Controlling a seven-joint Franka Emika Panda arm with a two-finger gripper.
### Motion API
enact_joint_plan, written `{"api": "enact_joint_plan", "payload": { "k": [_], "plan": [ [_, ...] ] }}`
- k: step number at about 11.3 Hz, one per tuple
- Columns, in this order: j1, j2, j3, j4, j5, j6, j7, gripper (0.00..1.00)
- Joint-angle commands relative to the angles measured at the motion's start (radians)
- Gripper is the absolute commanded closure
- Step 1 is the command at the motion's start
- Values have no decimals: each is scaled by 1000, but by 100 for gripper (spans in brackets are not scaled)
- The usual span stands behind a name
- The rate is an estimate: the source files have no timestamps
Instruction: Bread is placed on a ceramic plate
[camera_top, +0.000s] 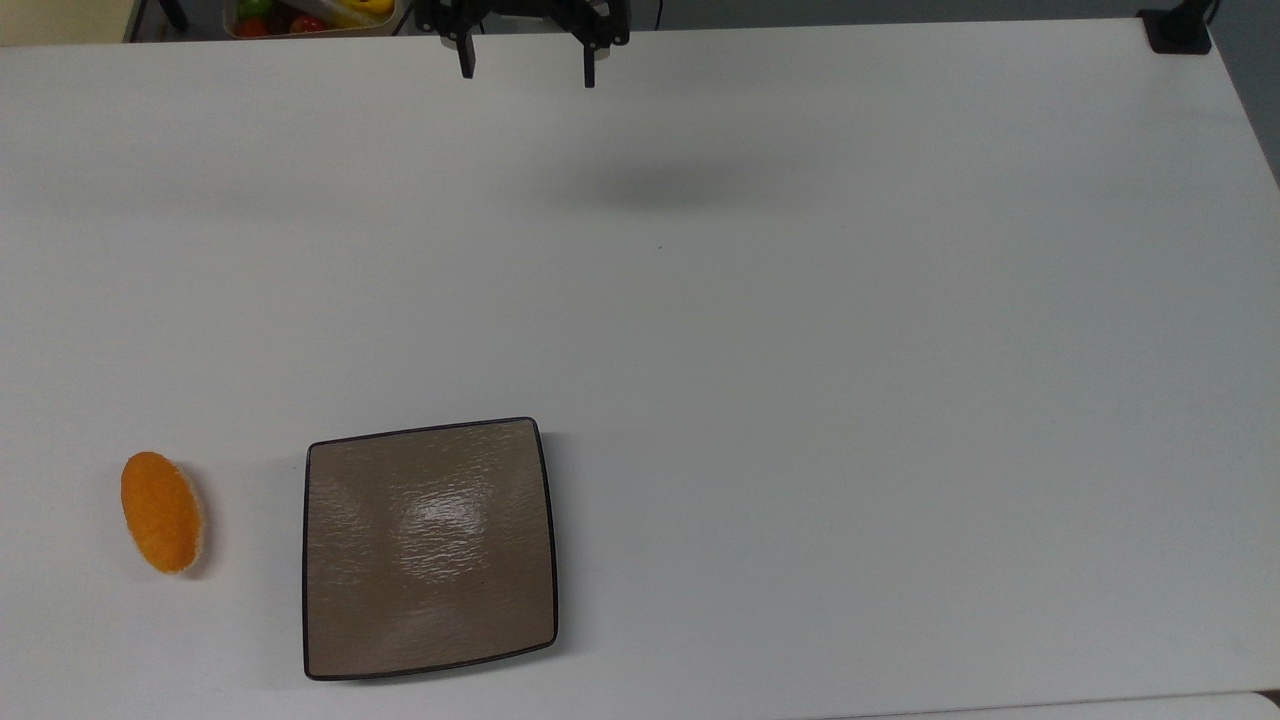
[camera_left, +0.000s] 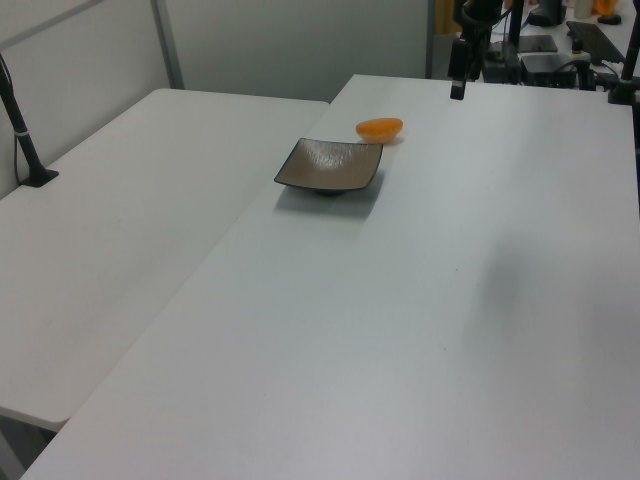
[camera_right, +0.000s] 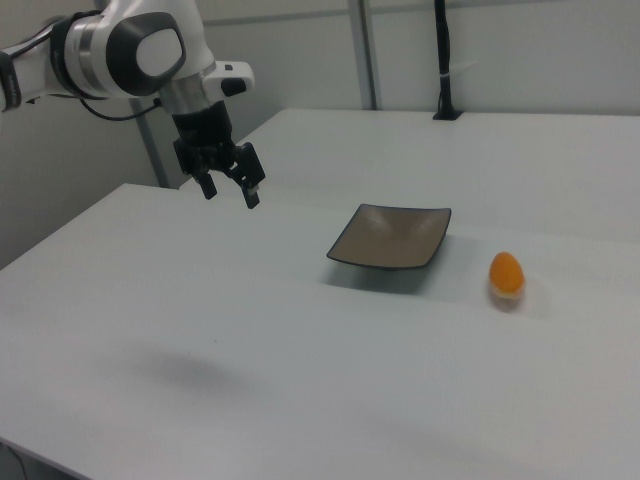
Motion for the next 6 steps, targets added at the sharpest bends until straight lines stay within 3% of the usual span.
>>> {"api": "enact_joint_plan", "payload": {
  "k": [1,6],
  "plan": [
    [19,-22,-25,-26,24,-2,-19,0],
    [21,-19,-25,-26,24,10,-25,0]
  ]
}}
